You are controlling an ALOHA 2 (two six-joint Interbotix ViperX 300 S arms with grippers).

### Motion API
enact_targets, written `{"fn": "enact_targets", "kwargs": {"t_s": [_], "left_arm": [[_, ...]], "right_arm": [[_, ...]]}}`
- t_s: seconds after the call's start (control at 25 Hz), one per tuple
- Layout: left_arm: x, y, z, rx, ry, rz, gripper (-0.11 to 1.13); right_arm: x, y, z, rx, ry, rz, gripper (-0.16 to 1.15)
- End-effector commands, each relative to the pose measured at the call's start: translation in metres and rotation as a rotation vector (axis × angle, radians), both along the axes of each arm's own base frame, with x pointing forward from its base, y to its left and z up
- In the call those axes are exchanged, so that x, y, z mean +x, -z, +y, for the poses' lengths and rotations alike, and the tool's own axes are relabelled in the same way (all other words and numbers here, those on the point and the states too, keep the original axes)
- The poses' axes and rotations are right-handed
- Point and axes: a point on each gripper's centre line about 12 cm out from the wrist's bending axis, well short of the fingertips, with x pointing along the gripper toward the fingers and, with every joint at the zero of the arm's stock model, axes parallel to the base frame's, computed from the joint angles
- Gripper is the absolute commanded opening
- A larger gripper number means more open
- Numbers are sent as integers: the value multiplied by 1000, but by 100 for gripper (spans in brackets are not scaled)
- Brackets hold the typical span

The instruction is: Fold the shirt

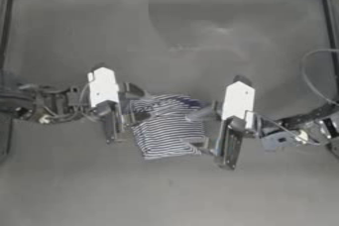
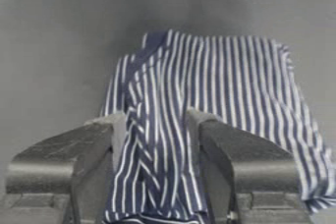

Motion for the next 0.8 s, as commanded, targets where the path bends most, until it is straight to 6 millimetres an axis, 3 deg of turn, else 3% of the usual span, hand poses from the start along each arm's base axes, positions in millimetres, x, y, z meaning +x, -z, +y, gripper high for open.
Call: {"fn": "enact_targets", "kwargs": {"t_s": [0.04, 0.8], "left_arm": [[-1, -33, -2, 13, 19, -56, 81], [-21, -53, -13, -16, 71, 23, 82]], "right_arm": [[7, -19, -2, 35, -14, -33, 87], [0, -32, -8, 97, -79, -1, 87]]}}
